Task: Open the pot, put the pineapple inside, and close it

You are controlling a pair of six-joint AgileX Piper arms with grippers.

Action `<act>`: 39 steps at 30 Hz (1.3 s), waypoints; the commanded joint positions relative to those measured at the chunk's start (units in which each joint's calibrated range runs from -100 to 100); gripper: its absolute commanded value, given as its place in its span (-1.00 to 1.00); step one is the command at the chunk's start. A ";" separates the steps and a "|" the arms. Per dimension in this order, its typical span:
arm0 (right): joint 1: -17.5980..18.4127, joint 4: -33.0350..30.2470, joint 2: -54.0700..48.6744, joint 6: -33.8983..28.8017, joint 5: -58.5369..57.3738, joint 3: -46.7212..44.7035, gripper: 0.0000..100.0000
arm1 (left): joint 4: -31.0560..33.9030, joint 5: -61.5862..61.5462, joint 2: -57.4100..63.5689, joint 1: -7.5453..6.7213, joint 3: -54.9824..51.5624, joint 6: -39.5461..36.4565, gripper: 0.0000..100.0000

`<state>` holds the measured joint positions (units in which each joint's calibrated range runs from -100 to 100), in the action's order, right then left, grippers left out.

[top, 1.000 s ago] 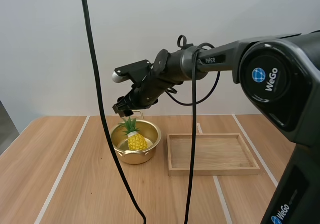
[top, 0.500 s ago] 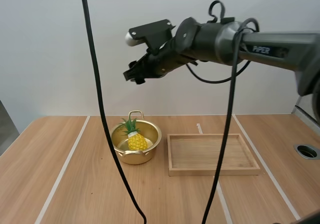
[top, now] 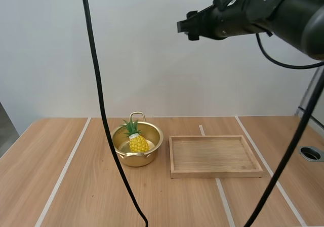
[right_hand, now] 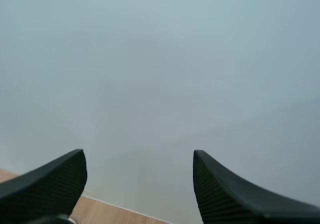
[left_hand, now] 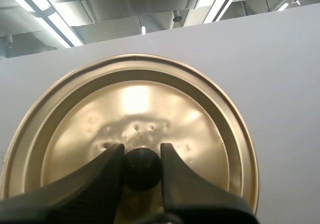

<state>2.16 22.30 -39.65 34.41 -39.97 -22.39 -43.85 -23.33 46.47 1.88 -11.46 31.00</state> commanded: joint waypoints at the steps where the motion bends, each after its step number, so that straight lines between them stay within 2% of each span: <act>1: -1.76 -1.10 -4.06 -2.82 1.11 -0.14 0.98 | -0.35 1.21 0.46 -0.11 0.59 -0.28 -1.00; 7: -4.18 -1.59 -9.65 -3.44 1.11 -2.38 0.95 | -0.35 1.21 0.46 -0.11 0.59 -0.28 -1.00; 11: -5.59 -3.40 -12.41 -3.44 -1.01 -2.54 0.77 | -0.35 1.21 0.46 -0.11 0.59 -0.28 -1.00; 14: -5.90 -5.96 -13.75 -4.06 -4.28 -2.54 0.29 | -0.35 1.21 0.46 -0.11 0.59 -0.28 -1.00; 18: -5.90 -6.64 -14.11 -5.63 -7.78 -2.54 -1.00 | -0.35 1.21 0.46 -0.11 0.59 -0.28 -1.00; 28: -5.90 -6.79 -16.62 -7.42 -9.54 -2.54 -1.00 | -0.35 1.21 0.46 -0.11 0.59 -0.28 -1.00; 39: -5.90 -10.09 -20.45 -7.53 -8.28 -2.54 -1.00 | -0.35 1.21 0.46 -0.11 0.59 -0.28 -1.00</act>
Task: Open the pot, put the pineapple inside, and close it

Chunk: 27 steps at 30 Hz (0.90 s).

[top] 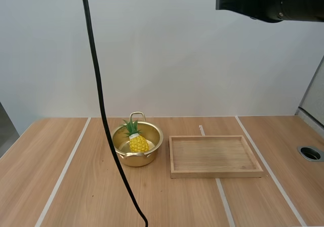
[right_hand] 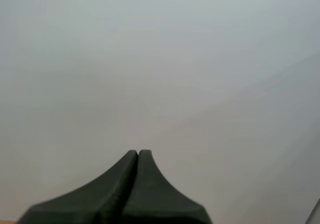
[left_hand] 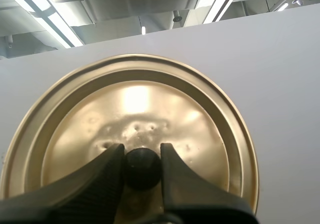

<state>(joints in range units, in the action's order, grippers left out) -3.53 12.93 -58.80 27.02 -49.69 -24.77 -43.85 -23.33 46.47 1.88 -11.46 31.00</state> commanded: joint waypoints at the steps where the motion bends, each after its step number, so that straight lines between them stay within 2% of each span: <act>1: -0.21 -0.72 -1.47 -0.15 1.44 -0.16 -1.00 | -0.35 1.21 0.46 -0.11 0.59 -0.28 -1.00; 12: -0.21 -0.72 -2.16 -0.15 1.44 -0.16 -1.00 | -1.16 0.23 0.46 -0.11 0.59 -0.28 -1.00; 15: -0.21 -0.60 -2.14 -0.15 1.44 -0.16 -1.00 | 0.11 -7.24 0.46 -0.11 0.59 -0.28 -1.00; 21: -0.21 0.41 -2.14 -0.15 1.44 -0.16 -1.00 | 0.49 -30.28 -1.70 -0.11 0.46 -0.28 -1.00; 27: -0.21 0.42 -2.14 -0.15 -0.80 -0.16 -1.00 | 6.64 -39.06 -5.16 -0.11 -3.13 -2.73 -1.00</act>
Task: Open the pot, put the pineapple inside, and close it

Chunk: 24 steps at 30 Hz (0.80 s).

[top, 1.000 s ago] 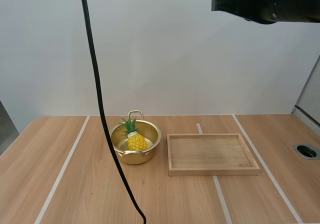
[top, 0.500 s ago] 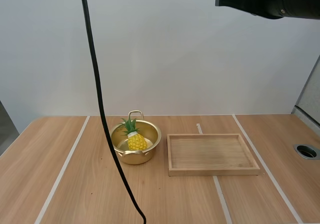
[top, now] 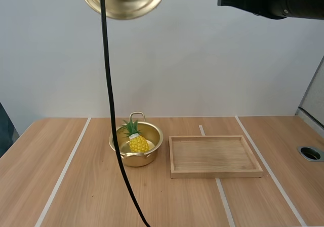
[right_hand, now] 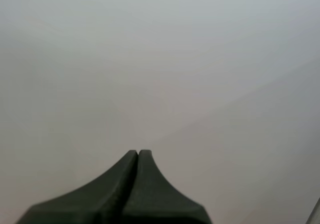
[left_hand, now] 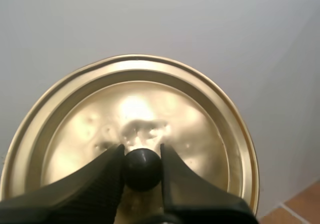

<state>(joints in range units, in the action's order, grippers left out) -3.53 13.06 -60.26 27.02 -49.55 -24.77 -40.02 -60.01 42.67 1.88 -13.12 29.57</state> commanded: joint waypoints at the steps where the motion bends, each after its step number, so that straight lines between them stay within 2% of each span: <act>1: -0.21 0.29 -0.68 -0.15 -1.48 -0.16 -1.00 | 3.64 -2.63 -1.90 -0.11 -2.60 -1.31 -1.00; 15: -0.21 0.29 -0.68 -0.15 -4.98 -0.16 -1.00 | 4.66 -4.16 -6.50 -0.11 -19.20 0.36 -1.00; 24: -0.21 0.41 -0.68 -0.15 -5.18 -0.16 -1.00 | 3.30 -2.41 -6.64 -0.11 -29.28 4.63 -1.00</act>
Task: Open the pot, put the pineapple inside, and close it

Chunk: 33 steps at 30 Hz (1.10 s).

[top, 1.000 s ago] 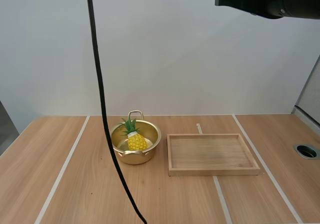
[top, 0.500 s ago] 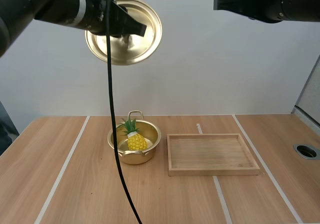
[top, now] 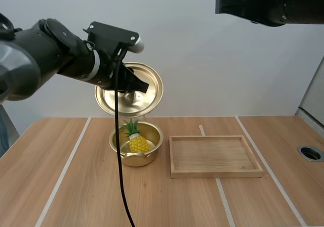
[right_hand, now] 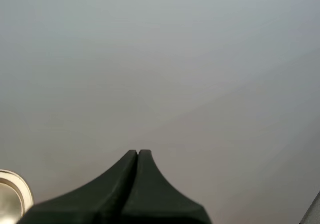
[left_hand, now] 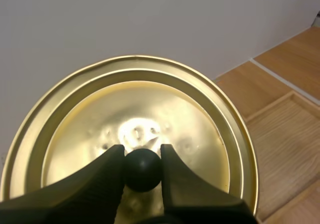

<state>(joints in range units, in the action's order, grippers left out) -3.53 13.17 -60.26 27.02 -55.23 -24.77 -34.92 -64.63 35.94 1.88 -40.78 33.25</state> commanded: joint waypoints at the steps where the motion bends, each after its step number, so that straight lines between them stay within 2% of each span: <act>1: -0.21 0.29 -0.68 -0.15 0.49 -0.16 -1.00 | -1.78 2.65 0.09 -0.11 -2.48 1.20 -1.00; 14: -0.21 1.45 -0.68 -0.15 -4.40 -0.16 -1.00 | -2.08 3.04 -8.67 -0.11 -3.50 2.10 -1.00; 21: -0.21 1.46 -0.68 -0.15 -5.53 -0.16 -1.00 | -5.12 3.04 -13.58 -0.11 -3.50 6.50 -1.00; 33: -0.21 1.46 -0.68 -0.15 -5.53 -0.16 -1.00 | -6.73 7.02 -20.19 -0.11 -3.50 9.04 -1.00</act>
<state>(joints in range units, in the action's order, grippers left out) -3.53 14.30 -60.26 27.02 -61.11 -24.77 -40.12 -59.32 16.71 1.88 -44.28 41.68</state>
